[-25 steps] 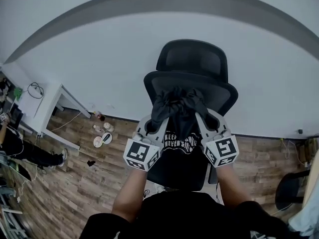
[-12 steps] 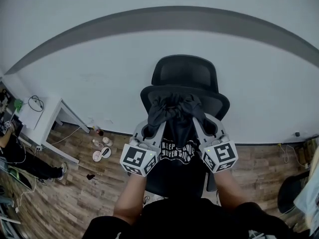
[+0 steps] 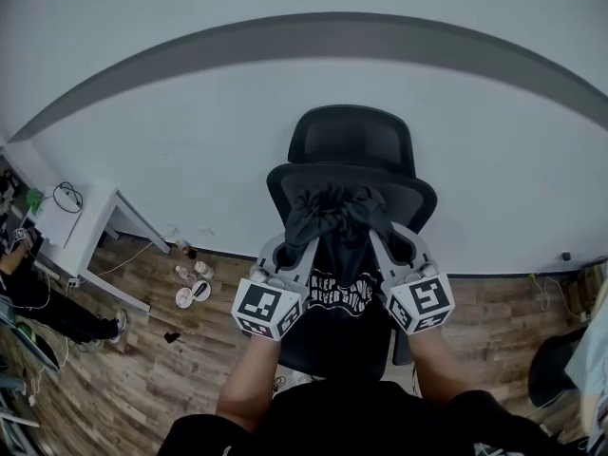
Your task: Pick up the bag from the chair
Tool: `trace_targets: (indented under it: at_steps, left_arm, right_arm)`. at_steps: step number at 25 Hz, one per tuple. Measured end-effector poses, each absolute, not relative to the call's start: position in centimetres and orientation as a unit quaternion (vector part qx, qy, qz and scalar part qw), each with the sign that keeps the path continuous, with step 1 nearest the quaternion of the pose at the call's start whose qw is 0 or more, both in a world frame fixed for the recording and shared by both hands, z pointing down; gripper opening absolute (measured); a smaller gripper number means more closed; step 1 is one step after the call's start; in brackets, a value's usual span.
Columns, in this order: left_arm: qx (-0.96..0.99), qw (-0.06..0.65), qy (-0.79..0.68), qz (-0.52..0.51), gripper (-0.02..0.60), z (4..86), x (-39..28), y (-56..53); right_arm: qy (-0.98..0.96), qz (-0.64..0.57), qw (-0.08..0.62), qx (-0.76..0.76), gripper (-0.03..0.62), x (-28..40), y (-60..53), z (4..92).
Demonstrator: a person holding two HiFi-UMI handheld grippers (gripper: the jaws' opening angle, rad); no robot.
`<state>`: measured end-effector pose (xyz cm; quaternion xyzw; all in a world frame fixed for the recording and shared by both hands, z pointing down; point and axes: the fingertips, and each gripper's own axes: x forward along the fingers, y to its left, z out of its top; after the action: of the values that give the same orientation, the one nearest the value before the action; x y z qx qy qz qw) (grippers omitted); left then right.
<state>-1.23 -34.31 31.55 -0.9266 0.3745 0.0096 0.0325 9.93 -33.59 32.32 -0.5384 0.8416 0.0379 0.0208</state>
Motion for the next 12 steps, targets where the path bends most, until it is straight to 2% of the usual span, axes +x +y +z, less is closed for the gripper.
trace_targets:
  at_steps: [12]
  left_arm:
    - [-0.926, 0.020, 0.376, -0.016, 0.043, 33.1, -0.8, -35.0]
  right_arm:
    - [0.841, 0.018, -0.001, -0.540, 0.066, 10.3, -34.5, 34.2]
